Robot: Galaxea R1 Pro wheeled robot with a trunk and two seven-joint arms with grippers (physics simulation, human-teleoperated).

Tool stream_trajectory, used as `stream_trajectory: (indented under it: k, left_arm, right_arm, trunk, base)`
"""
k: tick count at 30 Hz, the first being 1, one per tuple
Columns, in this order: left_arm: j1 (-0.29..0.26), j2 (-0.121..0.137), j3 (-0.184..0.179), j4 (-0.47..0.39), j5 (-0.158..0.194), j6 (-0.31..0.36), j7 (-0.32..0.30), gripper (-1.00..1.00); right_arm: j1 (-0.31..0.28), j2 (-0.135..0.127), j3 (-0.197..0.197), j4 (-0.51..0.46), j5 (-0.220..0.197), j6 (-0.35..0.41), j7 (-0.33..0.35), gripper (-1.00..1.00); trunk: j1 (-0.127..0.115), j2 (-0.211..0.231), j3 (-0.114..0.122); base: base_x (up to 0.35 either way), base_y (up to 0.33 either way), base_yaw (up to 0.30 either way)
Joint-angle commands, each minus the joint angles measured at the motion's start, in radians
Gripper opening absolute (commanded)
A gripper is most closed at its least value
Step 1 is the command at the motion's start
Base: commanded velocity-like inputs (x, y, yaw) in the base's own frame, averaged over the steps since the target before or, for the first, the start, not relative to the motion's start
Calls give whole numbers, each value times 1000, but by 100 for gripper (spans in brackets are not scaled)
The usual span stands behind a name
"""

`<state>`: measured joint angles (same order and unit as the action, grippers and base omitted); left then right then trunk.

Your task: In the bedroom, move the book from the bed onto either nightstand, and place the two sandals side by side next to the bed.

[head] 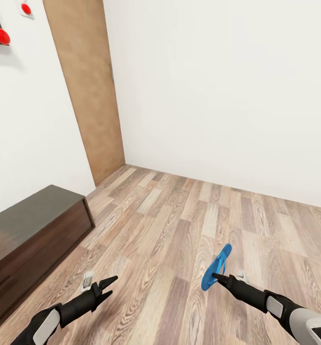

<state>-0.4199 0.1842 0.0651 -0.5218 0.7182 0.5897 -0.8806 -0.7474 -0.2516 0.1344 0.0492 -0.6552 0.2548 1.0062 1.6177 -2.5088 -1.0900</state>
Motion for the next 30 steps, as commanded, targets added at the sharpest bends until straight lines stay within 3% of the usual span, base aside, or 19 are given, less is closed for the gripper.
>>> stream_trajectory:
  k: [1,23,30]
  left_arm:
    - [0,0,1,0,4,7,-1,100]
    - [0,-2,1,1,4,7,0,100]
    - [0,-2,1,18,5,6,1,100]
  right_arm:
    - [-1,0,8,3,-11,7,5,-100]
    - [-1,0,8,3,-11,7,5,-100]
    - [-1,0,8,3,-11,6,4,-100]
  trunk:
    - [-1,0,3]
    - [-11,5,88]
    - [-11,5,88]
  base:
    - [0,0,0]
    - [0,0,0]
    - [0,0,0]
